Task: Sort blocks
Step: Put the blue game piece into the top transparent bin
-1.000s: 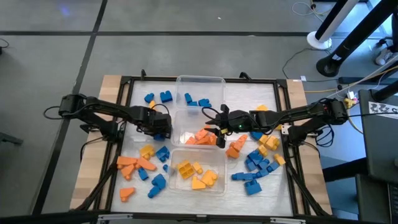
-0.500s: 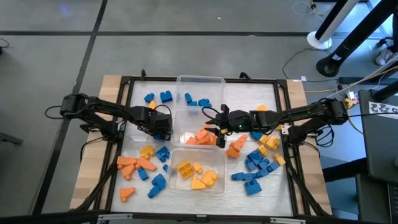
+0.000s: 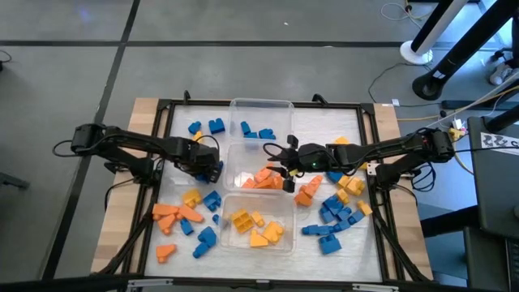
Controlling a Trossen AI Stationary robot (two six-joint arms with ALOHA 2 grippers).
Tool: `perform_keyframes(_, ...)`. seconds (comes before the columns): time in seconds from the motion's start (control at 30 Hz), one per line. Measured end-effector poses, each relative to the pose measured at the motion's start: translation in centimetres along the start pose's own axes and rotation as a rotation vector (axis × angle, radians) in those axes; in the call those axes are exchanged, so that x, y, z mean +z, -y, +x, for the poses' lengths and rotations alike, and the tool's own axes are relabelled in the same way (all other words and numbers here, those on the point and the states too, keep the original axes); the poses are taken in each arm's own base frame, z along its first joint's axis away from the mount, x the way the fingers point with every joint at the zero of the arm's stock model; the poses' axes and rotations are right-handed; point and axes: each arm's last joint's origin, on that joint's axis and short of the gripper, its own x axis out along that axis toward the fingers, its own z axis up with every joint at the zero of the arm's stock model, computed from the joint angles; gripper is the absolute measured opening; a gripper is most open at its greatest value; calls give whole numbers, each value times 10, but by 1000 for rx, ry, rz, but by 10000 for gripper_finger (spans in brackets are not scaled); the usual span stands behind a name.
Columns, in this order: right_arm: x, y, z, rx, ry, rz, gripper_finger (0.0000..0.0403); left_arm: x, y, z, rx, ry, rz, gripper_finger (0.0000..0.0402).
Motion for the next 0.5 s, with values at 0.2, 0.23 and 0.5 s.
perform_keyframes(0.2, 0, 0, 0, 0, 0, 0, 124, -2, -6, -13, -29, 12, -1, 160)
perform_keyframes(0.23, 0, 0, 0, 0, 0, 0, 124, -2, -6, -16, -47, 15, -2, 160)
perform_keyframes(0.5, 6, 2, -11, 0, 25, -69, 124, -8, -19, -53, -259, 59, -15, 165)
